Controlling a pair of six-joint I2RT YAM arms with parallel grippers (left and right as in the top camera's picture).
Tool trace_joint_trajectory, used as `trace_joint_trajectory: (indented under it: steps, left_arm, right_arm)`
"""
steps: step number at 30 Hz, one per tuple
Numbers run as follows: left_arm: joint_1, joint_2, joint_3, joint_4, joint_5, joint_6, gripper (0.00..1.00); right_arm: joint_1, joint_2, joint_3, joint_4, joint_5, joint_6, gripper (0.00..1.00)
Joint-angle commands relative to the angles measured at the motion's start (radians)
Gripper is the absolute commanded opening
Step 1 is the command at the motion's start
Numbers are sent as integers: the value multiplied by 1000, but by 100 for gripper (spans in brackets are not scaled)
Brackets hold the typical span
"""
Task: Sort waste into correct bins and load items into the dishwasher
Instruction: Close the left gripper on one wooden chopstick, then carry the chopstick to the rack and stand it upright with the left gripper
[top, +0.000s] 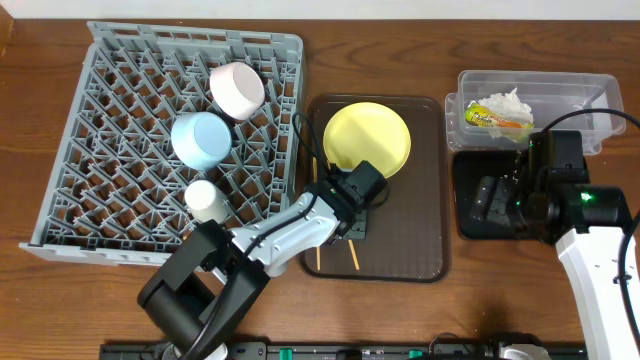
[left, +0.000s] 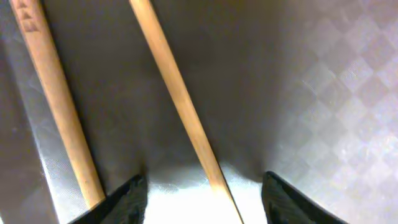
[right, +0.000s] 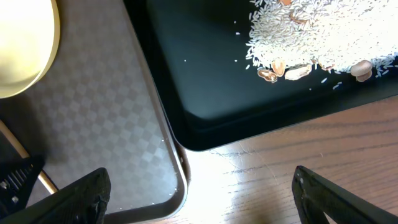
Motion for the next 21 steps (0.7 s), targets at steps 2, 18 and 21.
trace_joint_trajectory:
  steps: [2,18,21]
  left_arm:
    - [-1,65,-25,-3,18,-23,35]
    - [18,-80,-22,-35,13,-23,6]
    - [35,-150,-22,-57,13,-22,6]
  right_arm:
    - [-8,-11,18,-2,-8,-5,91]
    - [-8,-11,18,-5,-8,-5,91]
    - [-8,-11,18,-7,-8,-6,91]
